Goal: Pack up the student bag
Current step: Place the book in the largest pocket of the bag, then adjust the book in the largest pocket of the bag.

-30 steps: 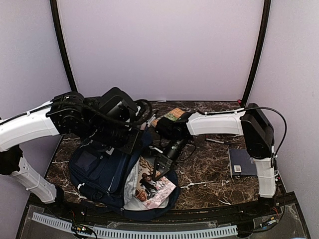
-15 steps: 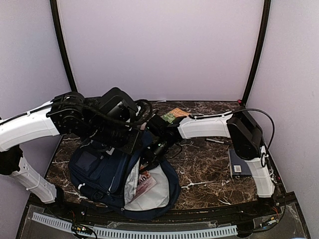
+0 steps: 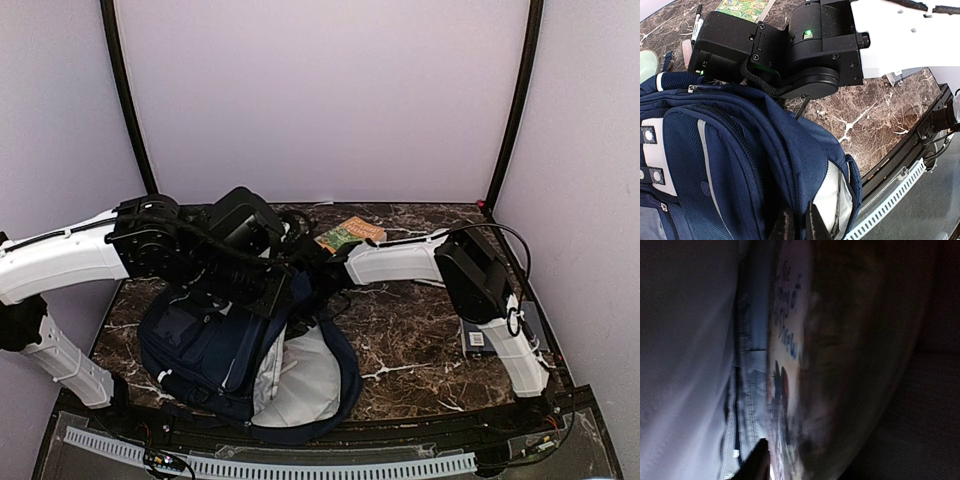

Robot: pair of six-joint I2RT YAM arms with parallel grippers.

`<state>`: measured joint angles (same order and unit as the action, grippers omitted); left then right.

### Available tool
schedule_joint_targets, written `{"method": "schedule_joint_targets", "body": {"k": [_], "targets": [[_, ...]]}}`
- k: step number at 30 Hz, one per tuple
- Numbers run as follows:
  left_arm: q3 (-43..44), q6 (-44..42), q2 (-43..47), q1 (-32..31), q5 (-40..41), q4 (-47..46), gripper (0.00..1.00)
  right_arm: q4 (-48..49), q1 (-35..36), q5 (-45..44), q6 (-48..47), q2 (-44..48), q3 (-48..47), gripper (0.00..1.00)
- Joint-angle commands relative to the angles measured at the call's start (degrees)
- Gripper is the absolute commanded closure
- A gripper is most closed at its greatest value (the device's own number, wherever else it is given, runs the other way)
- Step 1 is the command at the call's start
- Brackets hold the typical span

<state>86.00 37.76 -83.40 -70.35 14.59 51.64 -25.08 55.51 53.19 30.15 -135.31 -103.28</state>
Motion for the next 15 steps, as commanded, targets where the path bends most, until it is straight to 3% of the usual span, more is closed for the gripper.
{"method": "schedule_joint_targets", "body": {"k": [1, 9, 15], "targets": [[-1.4, -0.1, 4.9, -0.1, 1.6, -4.2, 1.0, -1.7, 0.3, -7.2, -5.5, 4.9, 1.7, 0.56], [-6.6, -0.8, 9.2, -0.1, 4.0, -7.4, 1.0, -3.7, 0.3, -20.4, -14.3, 12.9, 9.7, 0.47], [-11.6, -1.1, 13.2, 0.0, 4.4, -11.5, 1.0, -5.1, 0.4, -18.6, -23.2, 18.2, 14.4, 0.45]]}}
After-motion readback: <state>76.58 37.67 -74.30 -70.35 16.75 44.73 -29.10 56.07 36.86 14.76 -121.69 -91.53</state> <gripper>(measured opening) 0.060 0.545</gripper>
